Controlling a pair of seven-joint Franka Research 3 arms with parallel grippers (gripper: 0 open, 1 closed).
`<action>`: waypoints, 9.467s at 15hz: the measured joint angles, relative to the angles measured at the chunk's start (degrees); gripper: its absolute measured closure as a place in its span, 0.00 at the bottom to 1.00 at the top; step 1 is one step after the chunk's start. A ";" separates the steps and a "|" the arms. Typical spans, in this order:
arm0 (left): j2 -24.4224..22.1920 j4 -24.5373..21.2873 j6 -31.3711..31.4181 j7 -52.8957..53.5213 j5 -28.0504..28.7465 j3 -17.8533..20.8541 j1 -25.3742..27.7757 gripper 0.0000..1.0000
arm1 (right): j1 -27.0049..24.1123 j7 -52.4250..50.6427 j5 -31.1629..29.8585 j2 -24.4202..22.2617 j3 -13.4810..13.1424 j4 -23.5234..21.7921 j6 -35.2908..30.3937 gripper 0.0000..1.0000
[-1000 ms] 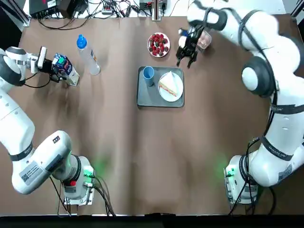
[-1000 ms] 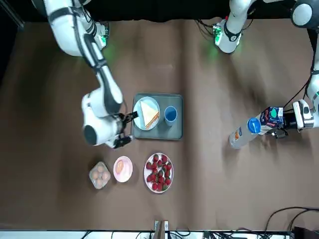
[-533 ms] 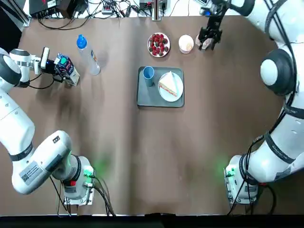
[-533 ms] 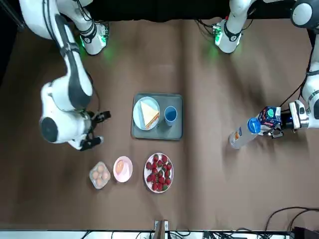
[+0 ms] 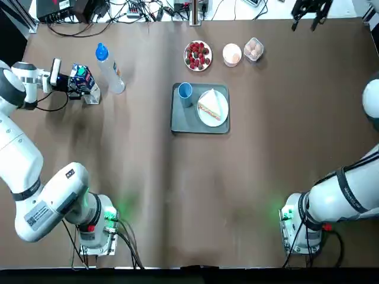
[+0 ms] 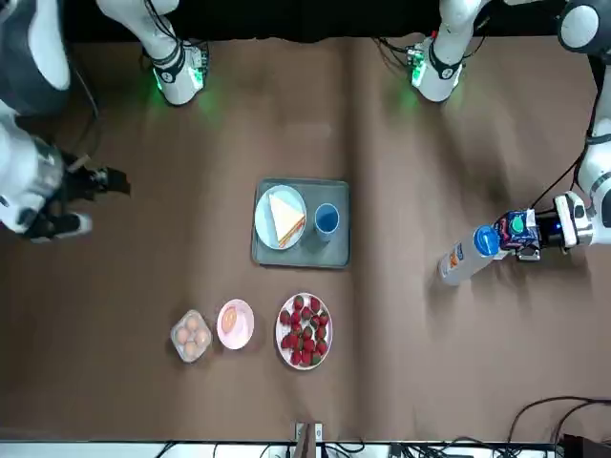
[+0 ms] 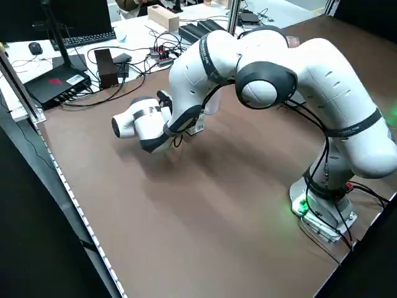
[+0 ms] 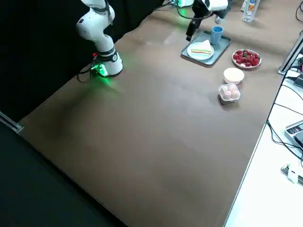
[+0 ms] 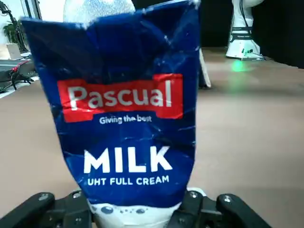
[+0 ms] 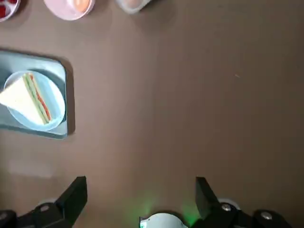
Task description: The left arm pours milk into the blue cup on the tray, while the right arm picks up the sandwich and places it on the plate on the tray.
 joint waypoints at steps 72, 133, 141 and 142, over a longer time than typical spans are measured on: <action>-24.96 -7.52 23.65 -105.47 61.65 -0.54 -73.86 0.47 | -4.77 -4.43 -3.72 -12.95 0.54 -9.06 12.24 0.00; 3.44 3.91 -5.98 7.50 0.69 0.00 0.92 0.50 | -5.81 -5.24 -3.93 -17.88 0.08 -14.52 18.46 0.00; 4.59 3.89 -5.17 7.16 0.07 0.00 0.84 0.37 | -5.81 -5.24 -3.92 -17.88 0.08 -14.52 18.47 0.00; 4.65 3.89 -5.06 7.02 0.07 0.02 0.84 0.28 | -5.82 -5.24 -3.92 -17.88 0.08 -14.52 18.47 0.00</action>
